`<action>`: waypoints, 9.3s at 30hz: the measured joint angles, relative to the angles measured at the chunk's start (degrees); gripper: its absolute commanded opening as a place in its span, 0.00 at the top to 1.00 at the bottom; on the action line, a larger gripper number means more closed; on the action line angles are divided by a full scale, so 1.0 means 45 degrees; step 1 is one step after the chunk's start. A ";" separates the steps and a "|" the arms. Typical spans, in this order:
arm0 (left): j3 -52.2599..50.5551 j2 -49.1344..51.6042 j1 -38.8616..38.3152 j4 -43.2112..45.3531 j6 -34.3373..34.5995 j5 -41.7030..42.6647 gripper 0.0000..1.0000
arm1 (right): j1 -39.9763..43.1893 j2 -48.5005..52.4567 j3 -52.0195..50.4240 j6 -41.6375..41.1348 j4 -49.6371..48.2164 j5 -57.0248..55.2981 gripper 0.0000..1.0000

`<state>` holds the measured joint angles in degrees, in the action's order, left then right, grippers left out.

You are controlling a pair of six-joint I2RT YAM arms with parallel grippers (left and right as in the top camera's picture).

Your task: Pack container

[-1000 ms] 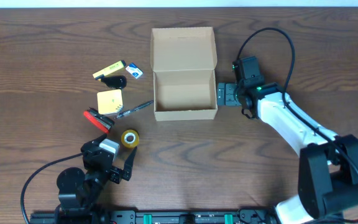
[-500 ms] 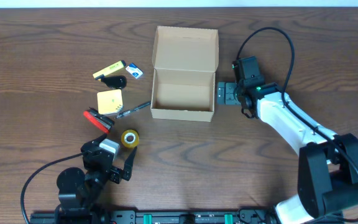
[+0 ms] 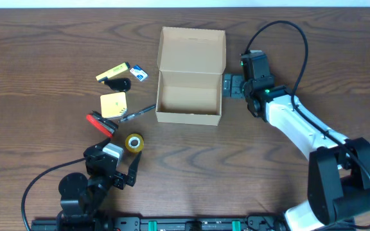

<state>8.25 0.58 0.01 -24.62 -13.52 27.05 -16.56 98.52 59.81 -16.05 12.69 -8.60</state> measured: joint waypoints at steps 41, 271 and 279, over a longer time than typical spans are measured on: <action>0.0000 0.0000 -0.0005 0.0000 0.0000 0.0000 0.05 | 0.0000 0.0000 0.0000 0.1632 -0.0991 0.0636 0.01; 2.1352 2.4004 -0.5061 -0.6441 0.2195 -0.7291 0.72 | 0.0058 0.0005 -0.0049 0.0772 0.2273 0.0345 0.01; 2.1352 2.4004 -0.5770 -0.7121 0.0573 -0.6363 0.72 | 0.0058 0.0005 -0.0049 0.0772 0.2273 0.0345 0.01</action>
<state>104.33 108.60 -25.96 -56.66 -10.94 -1.58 -16.29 98.54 59.59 -12.58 22.92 -7.05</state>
